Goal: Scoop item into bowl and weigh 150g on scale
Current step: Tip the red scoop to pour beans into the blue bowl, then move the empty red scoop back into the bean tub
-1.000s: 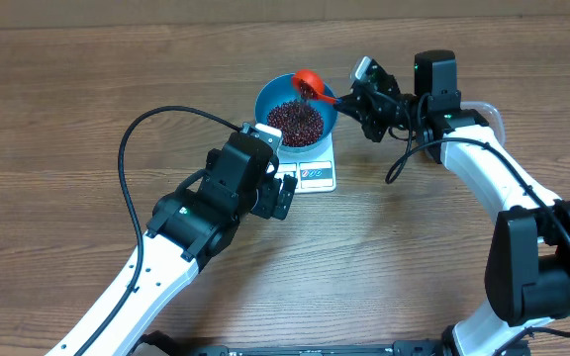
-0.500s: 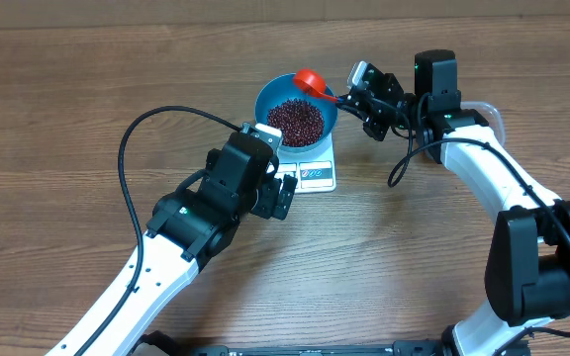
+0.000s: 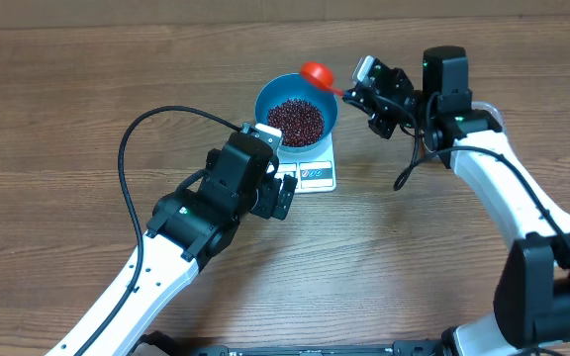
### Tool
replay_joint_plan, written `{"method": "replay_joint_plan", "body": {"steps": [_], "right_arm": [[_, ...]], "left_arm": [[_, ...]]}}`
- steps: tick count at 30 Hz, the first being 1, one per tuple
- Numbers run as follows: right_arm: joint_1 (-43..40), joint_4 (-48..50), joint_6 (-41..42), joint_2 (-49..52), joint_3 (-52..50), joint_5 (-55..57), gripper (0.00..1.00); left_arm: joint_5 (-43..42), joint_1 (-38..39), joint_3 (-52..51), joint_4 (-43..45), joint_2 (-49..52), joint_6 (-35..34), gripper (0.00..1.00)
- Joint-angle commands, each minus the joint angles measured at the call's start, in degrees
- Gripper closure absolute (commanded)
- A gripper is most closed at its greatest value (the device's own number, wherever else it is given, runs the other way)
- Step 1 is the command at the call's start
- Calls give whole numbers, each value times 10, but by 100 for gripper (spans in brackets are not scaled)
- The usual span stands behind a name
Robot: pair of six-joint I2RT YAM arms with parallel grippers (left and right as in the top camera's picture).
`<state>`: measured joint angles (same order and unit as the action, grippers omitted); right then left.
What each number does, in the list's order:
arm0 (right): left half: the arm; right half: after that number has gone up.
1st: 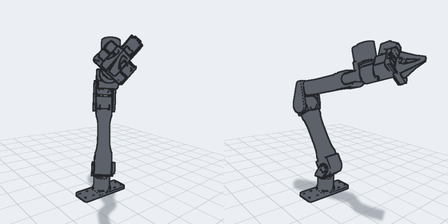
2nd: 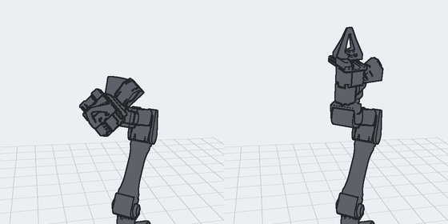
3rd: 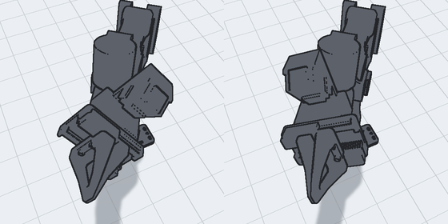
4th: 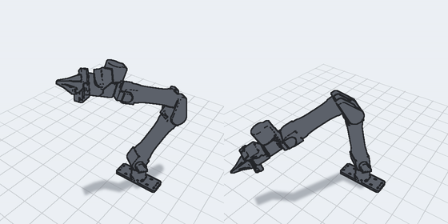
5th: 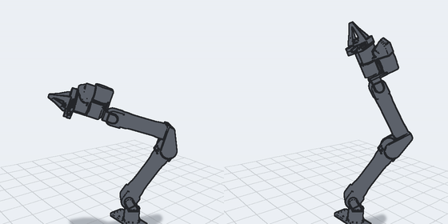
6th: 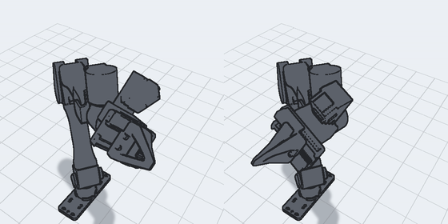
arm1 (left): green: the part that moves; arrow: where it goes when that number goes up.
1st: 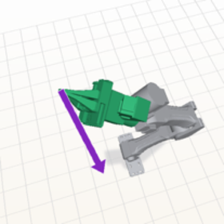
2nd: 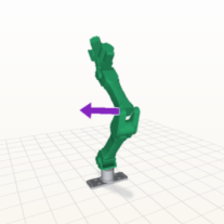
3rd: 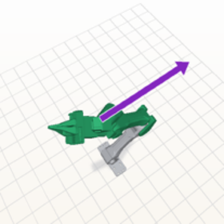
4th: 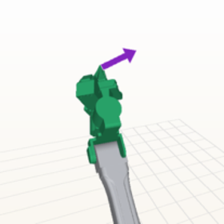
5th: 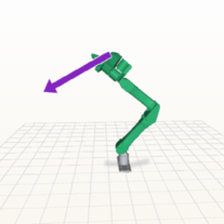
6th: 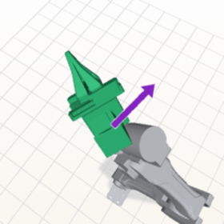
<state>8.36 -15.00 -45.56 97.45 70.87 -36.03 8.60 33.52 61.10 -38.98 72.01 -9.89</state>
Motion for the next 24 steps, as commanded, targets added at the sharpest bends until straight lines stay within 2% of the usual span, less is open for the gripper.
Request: {"method": "replay_joint_plan", "body": {"steps": [1, 12, 21, 24], "right_arm": [[3, -17, 63, -42, 16, 63, 96], [3, -137, 143, -141, 16, 351, 96], [3, -236, 143, -181, 16, 555, 97], [1, -278, 143, -179, 16, 592, 96]], "left_arm": [[-6, -3, -3, 2, 0, 9, 0], [-6, -3, -3, 2, 0, 9, 0], [-6, -3, -3, 2, 0, 9, 0], [-6, -3, -3, 2, 0, 9, 0]]}}
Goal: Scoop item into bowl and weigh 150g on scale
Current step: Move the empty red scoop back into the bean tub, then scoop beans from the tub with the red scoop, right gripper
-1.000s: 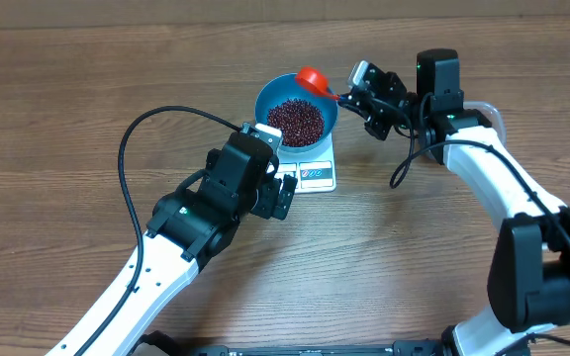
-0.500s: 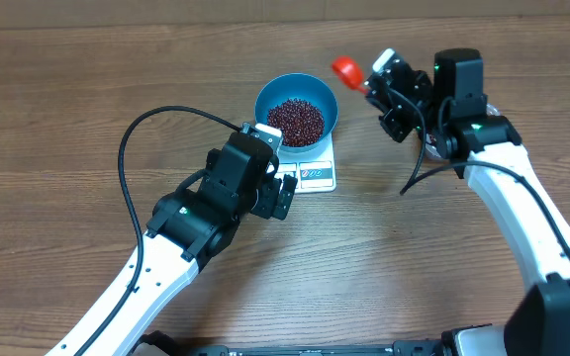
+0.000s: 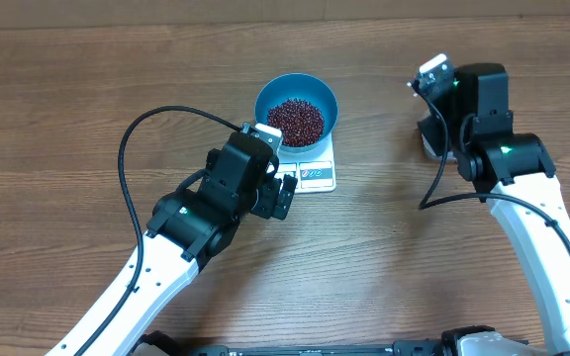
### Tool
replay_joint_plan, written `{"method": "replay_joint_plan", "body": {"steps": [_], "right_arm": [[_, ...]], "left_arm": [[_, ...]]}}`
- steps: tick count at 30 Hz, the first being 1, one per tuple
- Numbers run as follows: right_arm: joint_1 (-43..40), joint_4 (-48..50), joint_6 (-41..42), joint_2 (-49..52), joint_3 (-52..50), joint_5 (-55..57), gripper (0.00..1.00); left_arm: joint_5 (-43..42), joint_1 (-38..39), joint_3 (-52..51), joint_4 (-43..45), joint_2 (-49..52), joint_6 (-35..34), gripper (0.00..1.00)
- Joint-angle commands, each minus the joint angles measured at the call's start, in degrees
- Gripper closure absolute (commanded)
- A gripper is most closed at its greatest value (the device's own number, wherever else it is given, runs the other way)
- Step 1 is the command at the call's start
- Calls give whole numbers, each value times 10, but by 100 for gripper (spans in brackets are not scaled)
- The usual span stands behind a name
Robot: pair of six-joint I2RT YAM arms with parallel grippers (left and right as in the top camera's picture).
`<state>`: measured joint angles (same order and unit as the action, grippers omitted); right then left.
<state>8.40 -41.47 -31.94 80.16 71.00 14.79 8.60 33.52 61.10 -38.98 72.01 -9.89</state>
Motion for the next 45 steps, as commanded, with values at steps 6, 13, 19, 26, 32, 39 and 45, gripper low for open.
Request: {"method": "replay_joint_plan", "body": {"steps": [6, 13, 19, 26, 32, 39, 45], "right_arm": [[-15, -52, 8, 4, 15, 88, 96], [-67, -55, 85, 28, 14, 73, 96], [-110, -74, 112, 72, 14, -16, 96], [-114, -69, 112, 117, 14, -25, 96], [-115, -68, 112, 163, 14, -24, 96], [-116, -70, 139, 196, 14, -46, 96], [-130, -66, 172, 195, 14, -171, 96]], "left_arm": [[-6, -3, -3, 2, 0, 9, 0], [-6, -3, -3, 2, 0, 9, 0], [-6, -3, -3, 2, 0, 9, 0], [-6, -3, -3, 2, 0, 9, 0], [-6, -3, -3, 2, 0, 9, 0], [-6, -3, -3, 2, 0, 9, 0], [-6, -3, -3, 2, 0, 9, 0]]}}
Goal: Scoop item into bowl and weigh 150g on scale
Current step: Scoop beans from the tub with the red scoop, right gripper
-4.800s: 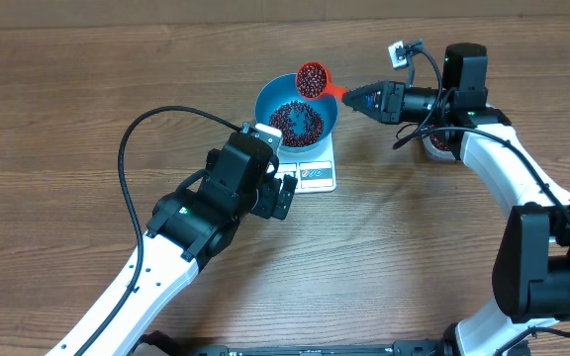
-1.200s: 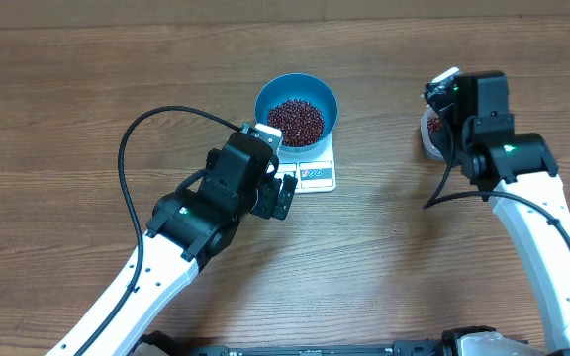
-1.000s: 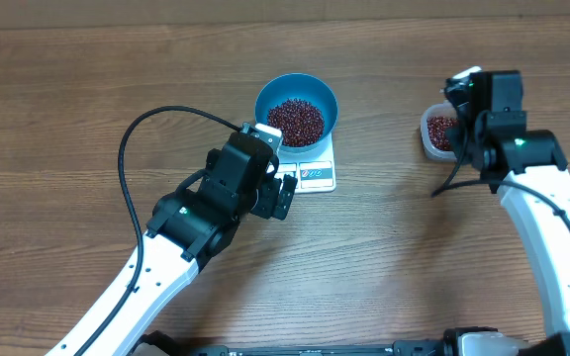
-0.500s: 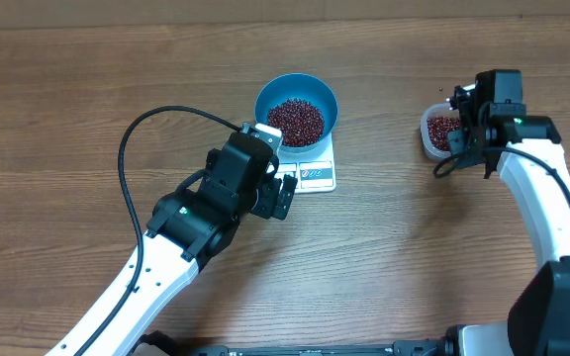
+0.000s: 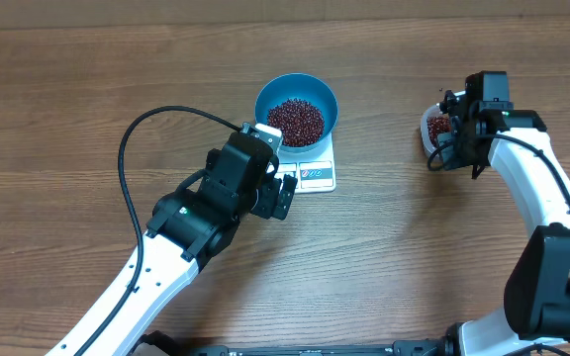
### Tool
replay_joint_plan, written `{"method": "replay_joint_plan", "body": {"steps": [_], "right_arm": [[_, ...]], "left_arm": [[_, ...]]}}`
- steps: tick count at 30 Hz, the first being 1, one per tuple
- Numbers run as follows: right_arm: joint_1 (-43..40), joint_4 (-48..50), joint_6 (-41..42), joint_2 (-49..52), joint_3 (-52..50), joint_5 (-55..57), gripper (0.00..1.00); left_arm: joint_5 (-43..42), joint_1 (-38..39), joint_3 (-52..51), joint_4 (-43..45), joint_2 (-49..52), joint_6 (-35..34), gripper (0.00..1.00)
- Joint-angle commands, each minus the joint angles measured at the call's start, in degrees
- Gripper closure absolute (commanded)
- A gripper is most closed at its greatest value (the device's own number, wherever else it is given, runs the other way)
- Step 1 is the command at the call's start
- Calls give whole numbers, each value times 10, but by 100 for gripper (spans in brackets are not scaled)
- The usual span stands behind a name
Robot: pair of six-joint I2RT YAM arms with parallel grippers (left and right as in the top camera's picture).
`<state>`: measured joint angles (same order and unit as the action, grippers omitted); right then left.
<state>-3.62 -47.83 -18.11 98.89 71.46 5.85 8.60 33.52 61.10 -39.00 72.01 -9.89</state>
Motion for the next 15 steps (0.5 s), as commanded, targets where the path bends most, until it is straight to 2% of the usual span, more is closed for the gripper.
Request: {"method": "replay_joint_plan", "body": {"steps": [1, 10, 15], "right_arm": [[-15, -3, 40, 8, 10, -99, 97], [-90, 6, 63, 8, 10, -297, 96], [-126, 6, 68, 11, 9, -336, 96]], "left_arm": [[-6, -3, -3, 2, 0, 9, 0], [-6, -3, -3, 2, 0, 9, 0], [-6, -3, -3, 2, 0, 9, 0]]}}
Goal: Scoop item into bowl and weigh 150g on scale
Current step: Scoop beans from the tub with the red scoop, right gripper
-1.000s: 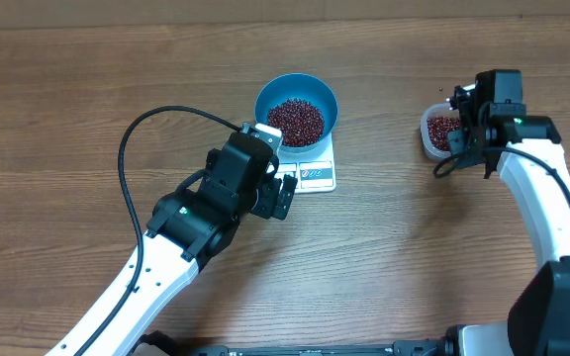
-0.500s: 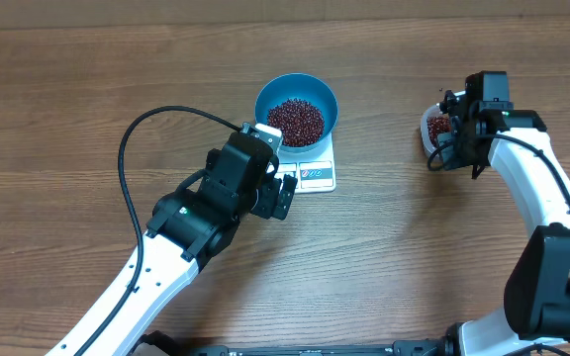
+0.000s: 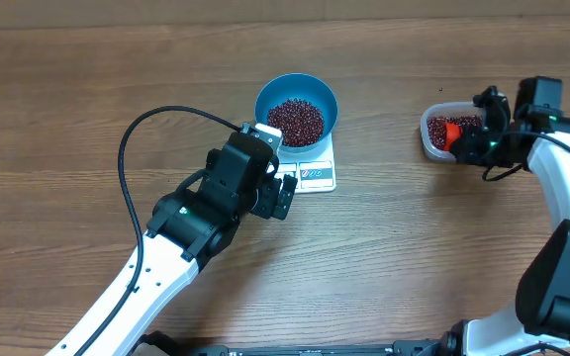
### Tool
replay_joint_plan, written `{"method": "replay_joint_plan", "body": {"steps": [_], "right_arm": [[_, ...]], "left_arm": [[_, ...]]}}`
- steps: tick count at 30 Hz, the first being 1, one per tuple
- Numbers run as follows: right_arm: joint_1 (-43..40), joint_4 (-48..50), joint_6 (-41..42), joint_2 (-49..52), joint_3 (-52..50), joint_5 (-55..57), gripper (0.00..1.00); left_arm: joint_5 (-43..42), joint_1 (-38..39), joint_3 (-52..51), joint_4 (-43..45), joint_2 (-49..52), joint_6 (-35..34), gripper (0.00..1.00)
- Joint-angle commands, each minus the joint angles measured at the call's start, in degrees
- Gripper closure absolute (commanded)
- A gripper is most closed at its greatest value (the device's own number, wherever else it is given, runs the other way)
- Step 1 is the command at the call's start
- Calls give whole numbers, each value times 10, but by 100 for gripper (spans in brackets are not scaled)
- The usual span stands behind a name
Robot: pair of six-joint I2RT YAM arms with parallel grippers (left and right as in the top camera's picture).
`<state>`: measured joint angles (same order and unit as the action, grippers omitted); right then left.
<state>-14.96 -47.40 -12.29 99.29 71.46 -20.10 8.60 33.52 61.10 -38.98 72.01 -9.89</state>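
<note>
A blue bowl [image 3: 296, 94] holding dark red beans [image 3: 296, 119] stands on the white scale [image 3: 315, 174] at mid-table. At the right, a small white container [image 3: 433, 133] also holds beans. The red scoop [image 3: 450, 132] lies in it, its handle pointing right into my right gripper [image 3: 471, 139], which is shut on it. My left gripper [image 3: 284, 195] rests at the scale's front left corner, beside the display. Whether its fingers are open or shut does not show from above.
A black cable [image 3: 156, 124] loops over the table left of the left arm. The wooden table [image 3: 67, 89] runs to the far edge at the top of the view.
My right wrist has shifted to the right of the white container. The red scoop, hidden under the wrist before, now shows inside the container. The left arm, bowl and scale are unchanged.
First my right gripper held the red scoop at the blue bowl's far right rim. Then the right arm was over the white container at the right, away from the bowl. It stayed there, and now the scoop sits in the container's beans.
</note>
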Motion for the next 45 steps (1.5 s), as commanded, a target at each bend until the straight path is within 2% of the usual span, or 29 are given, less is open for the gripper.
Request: {"method": "replay_joint_plan", "body": {"steps": [1, 15, 34, 45], "right_arm": [[-17, 2, 10, 9, 9, -76, 96], [-49, 13, 55, 76, 9, -119, 96], [-87, -10, 79, 76, 9, -176, 96], [-131, -11, 80, 76, 9, -245, 96]], "left_arm": [[-6, -3, -3, 2, 0, 9, 0], [-6, -3, -3, 2, 0, 9, 0], [-6, -3, -3, 2, 0, 9, 0], [-6, -3, -3, 2, 0, 9, 0]]}}
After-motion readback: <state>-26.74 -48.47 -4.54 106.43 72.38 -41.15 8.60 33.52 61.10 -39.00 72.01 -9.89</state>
